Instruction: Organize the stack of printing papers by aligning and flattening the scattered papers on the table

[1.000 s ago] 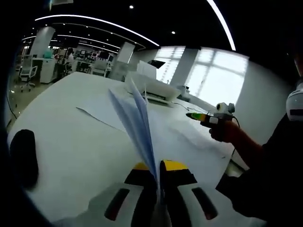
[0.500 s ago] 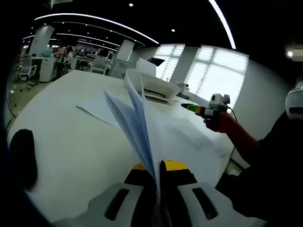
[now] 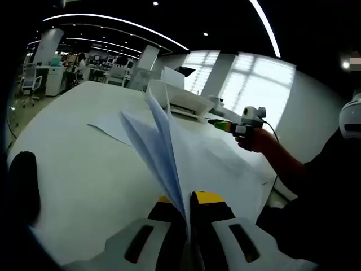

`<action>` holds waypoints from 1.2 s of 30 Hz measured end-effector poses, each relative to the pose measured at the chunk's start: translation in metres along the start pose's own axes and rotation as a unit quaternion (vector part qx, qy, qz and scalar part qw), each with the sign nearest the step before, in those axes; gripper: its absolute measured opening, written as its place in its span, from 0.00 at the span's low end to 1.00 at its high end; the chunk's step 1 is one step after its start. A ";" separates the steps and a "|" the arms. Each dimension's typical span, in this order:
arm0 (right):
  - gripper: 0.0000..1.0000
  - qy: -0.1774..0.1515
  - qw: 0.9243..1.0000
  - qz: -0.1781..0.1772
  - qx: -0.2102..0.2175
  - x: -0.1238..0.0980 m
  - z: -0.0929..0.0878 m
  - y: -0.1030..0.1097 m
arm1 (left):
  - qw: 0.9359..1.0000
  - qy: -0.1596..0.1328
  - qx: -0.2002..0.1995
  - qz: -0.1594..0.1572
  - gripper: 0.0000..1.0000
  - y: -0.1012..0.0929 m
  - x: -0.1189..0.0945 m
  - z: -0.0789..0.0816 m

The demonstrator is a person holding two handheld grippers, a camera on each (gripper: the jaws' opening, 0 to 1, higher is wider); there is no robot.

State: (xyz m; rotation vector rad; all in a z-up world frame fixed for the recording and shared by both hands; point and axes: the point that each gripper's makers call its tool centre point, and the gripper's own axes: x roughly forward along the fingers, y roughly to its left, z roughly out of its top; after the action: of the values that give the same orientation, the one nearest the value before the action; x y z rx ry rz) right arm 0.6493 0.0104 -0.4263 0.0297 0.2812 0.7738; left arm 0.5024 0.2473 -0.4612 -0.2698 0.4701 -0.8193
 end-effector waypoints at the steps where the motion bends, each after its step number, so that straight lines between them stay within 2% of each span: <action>1: 0.55 0.000 1.000 -0.001 0.000 0.001 0.001 -0.003 | 1.000 0.000 0.000 0.000 0.08 0.000 0.000 0.000; 9: 0.58 0.001 1.000 0.005 -0.007 0.014 0.005 -0.016 | 1.000 -0.001 -0.001 -0.001 0.08 -0.002 0.002 0.001; 36: 0.64 0.025 0.999 0.021 -0.024 0.042 0.005 -0.024 | 1.000 0.006 0.000 -0.005 0.08 -0.010 0.007 0.001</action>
State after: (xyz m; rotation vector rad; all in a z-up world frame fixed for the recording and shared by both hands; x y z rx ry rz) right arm 0.6959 0.0232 -0.4343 -0.0293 0.3100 0.8238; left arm 0.5006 0.2352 -0.4586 -0.2677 0.4795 -0.8318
